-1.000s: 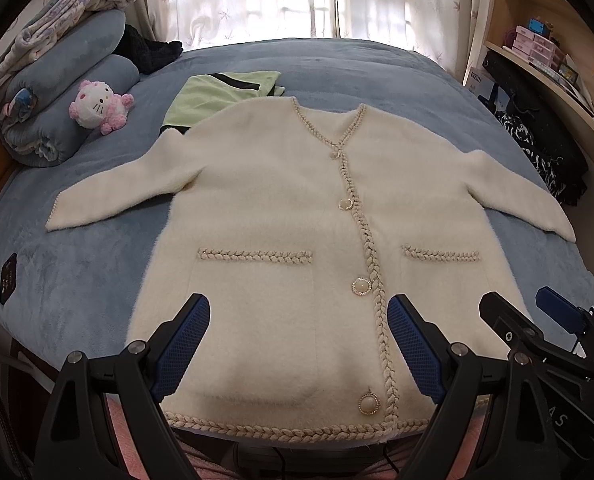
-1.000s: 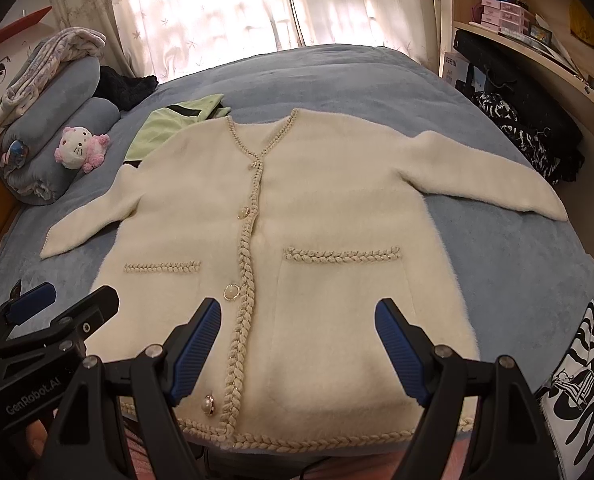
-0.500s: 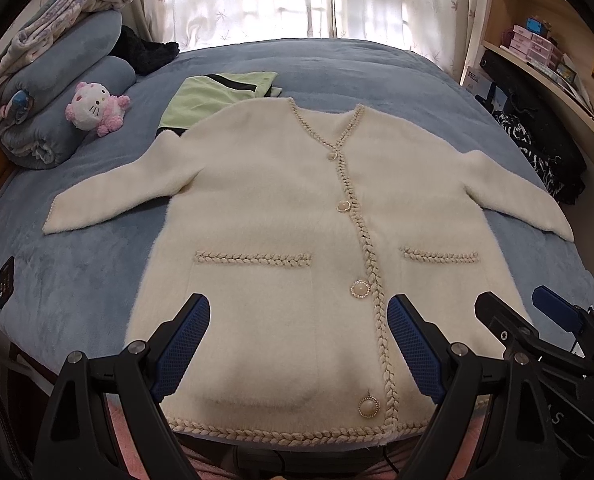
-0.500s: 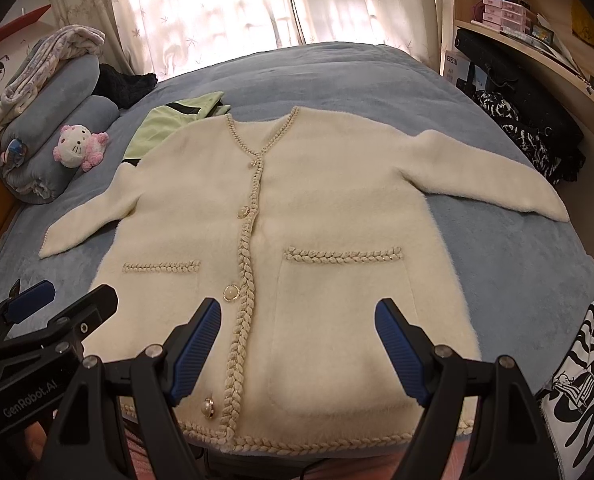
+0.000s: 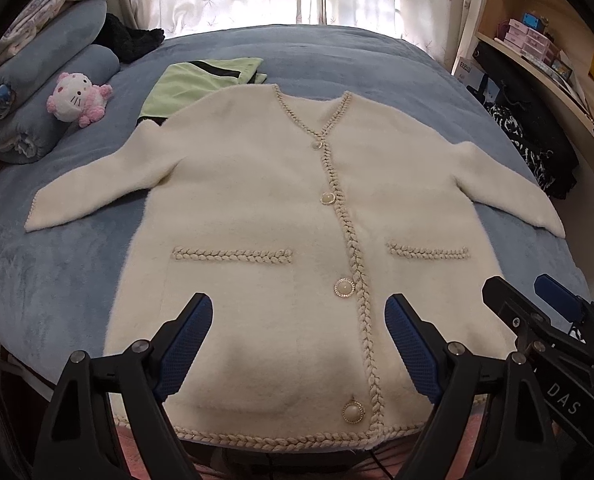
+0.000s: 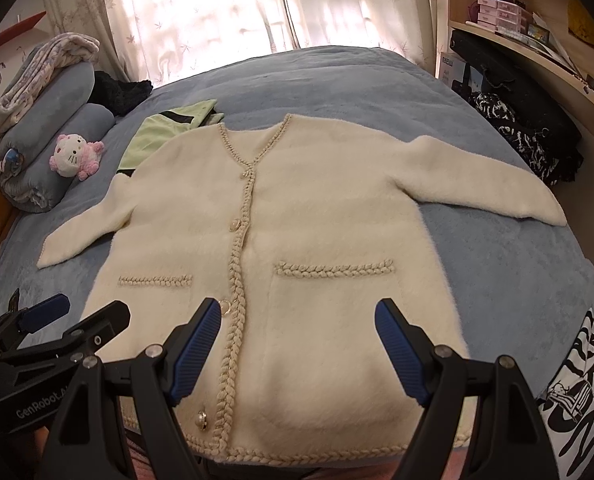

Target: Fold large clothes

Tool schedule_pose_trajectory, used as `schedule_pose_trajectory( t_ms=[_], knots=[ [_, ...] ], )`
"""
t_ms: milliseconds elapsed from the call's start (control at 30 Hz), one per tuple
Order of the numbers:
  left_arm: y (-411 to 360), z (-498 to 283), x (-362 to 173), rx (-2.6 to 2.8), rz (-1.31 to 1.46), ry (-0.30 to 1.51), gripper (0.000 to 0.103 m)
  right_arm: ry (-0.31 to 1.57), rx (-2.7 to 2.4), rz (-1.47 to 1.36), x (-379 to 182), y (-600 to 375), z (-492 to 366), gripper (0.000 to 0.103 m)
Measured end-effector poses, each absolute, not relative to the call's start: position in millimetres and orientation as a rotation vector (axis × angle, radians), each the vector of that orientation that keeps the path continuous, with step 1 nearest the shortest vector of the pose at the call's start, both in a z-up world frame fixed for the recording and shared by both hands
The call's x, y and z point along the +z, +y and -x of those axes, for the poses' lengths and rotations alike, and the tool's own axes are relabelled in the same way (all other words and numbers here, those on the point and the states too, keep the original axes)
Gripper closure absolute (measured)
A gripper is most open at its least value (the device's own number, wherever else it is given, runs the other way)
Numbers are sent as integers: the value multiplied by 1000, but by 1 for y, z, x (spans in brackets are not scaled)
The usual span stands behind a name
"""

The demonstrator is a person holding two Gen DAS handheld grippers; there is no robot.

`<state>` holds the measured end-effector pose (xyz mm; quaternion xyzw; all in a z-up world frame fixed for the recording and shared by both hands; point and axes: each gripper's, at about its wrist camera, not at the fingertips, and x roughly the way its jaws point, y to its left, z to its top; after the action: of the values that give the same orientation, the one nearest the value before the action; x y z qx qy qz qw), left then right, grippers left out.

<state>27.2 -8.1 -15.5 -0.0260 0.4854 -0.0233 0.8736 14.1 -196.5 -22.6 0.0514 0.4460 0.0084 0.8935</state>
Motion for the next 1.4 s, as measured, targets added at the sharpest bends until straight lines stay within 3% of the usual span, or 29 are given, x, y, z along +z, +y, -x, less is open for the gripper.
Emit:
schedule_pose_trajectory(
  t_ms=[133,700,1100,1400],
  knots=[
    [-11,-34,-14,-57,65,1018,25,920,20,-107,-19,-203,-19,23],
    [-54,-76,18,-75,-73,939,25,814,10,-81,19,-242,-41,23],
    [-92,-118,64,-136,-95,751,25,767,-73,-182,71,-320,-78,23],
    [-134,-172,57,-148,-105,728,24,798,-171,-231,62,-388,-113,23]
  ],
)
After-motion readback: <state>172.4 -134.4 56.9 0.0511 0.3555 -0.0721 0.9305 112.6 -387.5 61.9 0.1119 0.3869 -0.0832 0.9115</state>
